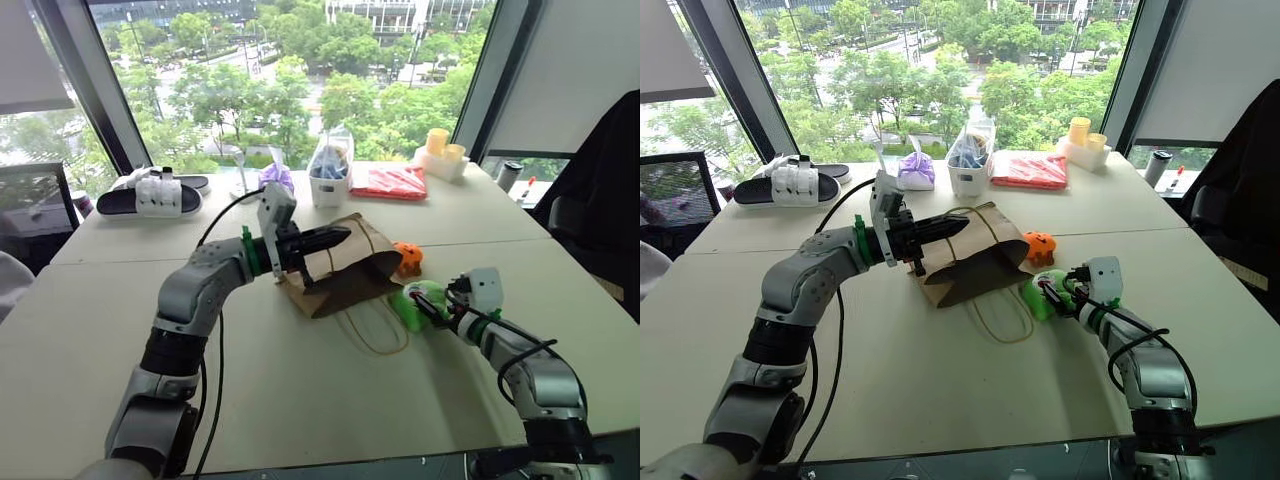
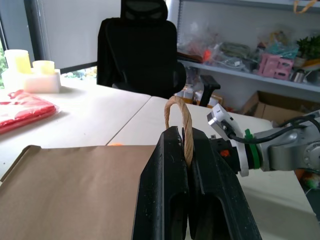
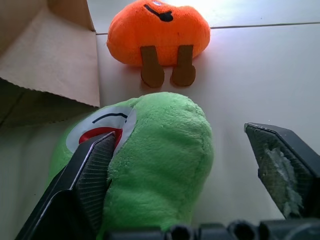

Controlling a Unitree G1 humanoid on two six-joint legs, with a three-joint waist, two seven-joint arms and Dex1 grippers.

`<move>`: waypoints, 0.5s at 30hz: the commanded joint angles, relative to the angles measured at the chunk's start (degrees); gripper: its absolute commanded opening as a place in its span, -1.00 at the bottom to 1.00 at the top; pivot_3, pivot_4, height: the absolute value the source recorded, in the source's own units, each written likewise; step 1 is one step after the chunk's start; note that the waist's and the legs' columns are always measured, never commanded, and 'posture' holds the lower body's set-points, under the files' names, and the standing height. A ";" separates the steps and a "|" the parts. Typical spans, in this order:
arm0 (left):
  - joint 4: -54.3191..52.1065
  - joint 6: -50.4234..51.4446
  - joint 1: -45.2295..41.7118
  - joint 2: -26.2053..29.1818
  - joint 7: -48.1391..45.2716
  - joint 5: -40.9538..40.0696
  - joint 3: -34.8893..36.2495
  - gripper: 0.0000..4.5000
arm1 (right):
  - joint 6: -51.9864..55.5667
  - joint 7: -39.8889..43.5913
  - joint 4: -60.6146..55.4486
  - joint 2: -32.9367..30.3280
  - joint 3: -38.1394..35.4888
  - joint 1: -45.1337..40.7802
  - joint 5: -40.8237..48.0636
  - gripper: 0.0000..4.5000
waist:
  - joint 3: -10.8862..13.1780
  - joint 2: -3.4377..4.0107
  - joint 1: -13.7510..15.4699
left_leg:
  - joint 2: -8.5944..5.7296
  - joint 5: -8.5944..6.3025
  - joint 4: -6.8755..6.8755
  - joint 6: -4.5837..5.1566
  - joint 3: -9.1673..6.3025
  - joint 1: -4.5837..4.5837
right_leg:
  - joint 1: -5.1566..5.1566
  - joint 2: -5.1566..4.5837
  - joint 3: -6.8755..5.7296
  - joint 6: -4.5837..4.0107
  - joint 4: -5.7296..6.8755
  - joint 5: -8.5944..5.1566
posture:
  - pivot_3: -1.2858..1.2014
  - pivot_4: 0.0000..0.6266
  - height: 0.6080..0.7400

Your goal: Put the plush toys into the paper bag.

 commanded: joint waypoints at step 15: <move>1.27 -2.62 -1.23 0.83 -0.81 -0.69 1.24 -1.00 | 21.09 3.56 -25.61 -2.40 -16.99 7.62 27.27 -0.98 | 0.03 0.07 0.09 | 0.00 -0.03 -0.02 0.05 -0.08 -0.01 | 0.03 0.00 -0.02 0.00 -0.03 0.00 | 0.03 -0.52 1.00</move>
